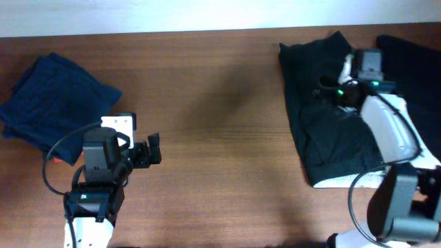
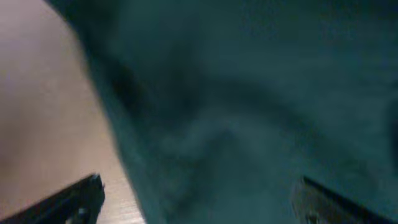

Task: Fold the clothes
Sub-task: 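Reach the right gripper to the black shorts and grasp them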

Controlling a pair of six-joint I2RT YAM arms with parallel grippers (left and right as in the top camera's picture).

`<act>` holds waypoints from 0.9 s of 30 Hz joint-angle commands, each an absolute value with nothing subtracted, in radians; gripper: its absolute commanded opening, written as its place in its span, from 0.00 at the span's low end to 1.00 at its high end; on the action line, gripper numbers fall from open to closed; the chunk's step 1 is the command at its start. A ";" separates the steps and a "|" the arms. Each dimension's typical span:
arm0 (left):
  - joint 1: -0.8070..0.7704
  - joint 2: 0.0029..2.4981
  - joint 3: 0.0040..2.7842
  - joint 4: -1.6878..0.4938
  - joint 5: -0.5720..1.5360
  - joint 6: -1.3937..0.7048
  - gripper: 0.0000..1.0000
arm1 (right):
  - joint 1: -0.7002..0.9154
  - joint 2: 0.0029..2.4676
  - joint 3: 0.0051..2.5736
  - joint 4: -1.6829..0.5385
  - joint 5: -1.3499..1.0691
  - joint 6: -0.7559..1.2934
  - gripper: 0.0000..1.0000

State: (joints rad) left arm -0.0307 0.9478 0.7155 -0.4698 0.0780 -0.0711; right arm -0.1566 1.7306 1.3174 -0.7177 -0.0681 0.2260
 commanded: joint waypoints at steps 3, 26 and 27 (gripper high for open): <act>-0.035 0.950 0.734 -0.456 0.090 -0.067 0.99 | -0.193 1.660 1.302 -1.073 -0.072 0.119 0.99; -0.035 0.950 0.734 -0.458 0.090 -0.067 0.99 | 0.022 1.662 0.897 -0.951 -0.153 0.237 0.04; -0.035 0.950 0.734 -0.458 0.090 -0.067 0.99 | 0.034 1.662 0.898 -0.944 -0.233 0.207 0.04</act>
State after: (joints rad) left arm -0.0307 0.9485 0.7162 -0.4595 0.0784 -0.0711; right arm 0.0090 1.6741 0.9047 -0.9531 -0.0097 0.2958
